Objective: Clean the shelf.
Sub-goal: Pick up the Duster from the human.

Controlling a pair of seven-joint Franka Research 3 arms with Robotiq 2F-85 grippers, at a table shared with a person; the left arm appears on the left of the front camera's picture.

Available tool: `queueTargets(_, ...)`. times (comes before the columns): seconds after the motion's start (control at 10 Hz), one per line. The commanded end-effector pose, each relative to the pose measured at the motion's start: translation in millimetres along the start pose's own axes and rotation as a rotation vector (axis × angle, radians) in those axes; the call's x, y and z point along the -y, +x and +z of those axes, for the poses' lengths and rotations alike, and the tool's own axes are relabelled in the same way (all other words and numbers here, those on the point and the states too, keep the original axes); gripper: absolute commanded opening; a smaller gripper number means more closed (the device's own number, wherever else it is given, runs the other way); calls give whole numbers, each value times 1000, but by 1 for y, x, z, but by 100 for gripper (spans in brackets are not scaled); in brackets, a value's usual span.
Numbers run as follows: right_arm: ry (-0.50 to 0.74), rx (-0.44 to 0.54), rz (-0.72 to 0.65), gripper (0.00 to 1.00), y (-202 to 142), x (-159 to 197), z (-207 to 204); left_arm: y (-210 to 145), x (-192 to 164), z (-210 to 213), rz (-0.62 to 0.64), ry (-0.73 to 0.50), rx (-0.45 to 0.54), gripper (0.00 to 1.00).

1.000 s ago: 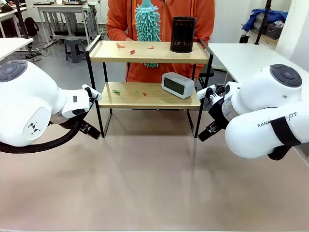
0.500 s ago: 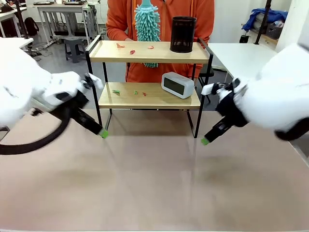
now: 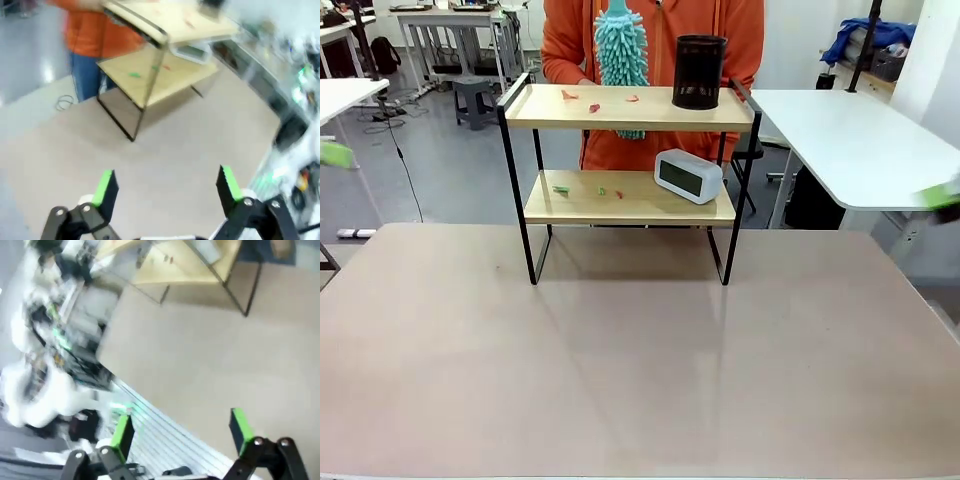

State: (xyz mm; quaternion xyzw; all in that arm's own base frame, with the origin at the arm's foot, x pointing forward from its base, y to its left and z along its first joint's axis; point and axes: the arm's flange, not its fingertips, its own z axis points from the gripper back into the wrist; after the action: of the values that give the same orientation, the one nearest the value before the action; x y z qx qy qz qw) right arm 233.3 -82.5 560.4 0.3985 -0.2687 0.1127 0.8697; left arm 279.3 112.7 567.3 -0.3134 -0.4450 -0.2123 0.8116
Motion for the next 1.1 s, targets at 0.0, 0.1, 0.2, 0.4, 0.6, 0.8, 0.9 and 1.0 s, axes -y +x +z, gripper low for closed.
queueTargets(0.0, 192, 391, -375, 100, -31, 65, 49, -103, -19, 30, 184, -8, 257, 100)
queueTargets(0.1, 241, 409, -479, 100, -37, 98, 51, -122, -43, 26, 284, -45, 311, 100)
queueTargets(0.2, 261, 403, -567, 100, -42, 127, 44, -139, -59, 21, 352, -102, 350, 100)
queueTargets(0.4, -59, 390, -661, 100, -51, 154, 16, -144, -71, -1, 510, -69, 328, 100)
queueTargets(0.6, 196, 339, -557, 100, -69, 139, 74, -109, -102, 86, 399, -58, 344, 100)
queueTargets(0.8, 196, 339, -557, 100, -69, 139, 74, -109, -102, 86, 399, -58, 344, 100)
queueTargets(0.9, 196, 339, -557, 100, -69, 139, 74, -109, -102, 86, 399, -58, 344, 100)
queueTargets(1.0, 196, 339, -557, 100, -69, 139, 74, -109, -102, 86, 399, -58, 344, 100)
